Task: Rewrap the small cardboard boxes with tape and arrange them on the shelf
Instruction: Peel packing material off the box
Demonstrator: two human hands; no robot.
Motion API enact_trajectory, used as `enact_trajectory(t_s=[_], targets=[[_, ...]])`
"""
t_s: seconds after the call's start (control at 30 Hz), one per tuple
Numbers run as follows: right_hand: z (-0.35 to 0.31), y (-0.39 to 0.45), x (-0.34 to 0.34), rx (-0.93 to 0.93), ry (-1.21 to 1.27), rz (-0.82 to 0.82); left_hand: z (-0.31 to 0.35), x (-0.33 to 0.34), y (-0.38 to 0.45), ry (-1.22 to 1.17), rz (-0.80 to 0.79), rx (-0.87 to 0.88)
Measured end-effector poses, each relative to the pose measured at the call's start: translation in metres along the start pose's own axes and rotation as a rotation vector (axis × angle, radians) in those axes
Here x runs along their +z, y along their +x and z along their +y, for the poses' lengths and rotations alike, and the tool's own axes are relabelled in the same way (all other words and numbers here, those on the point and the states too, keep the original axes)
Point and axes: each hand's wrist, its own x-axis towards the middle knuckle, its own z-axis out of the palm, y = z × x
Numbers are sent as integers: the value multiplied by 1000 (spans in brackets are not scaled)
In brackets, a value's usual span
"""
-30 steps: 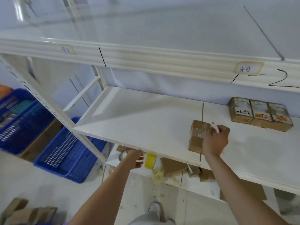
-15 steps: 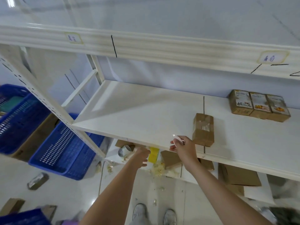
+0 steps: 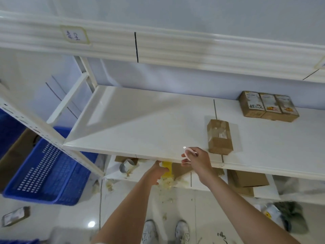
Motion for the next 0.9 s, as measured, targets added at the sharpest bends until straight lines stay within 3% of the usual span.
enact_trajectory(t_s=[0.27,0.47,0.9], targets=[[-9,-8,-11,35,34,4,-2,12,10,50,33,91],[-2,-9,-10,39,-8,-3,-17,10,0,68,-27,100],[18,-20,-4,19,-307,-105,-33,4,1,-81,-70,79]])
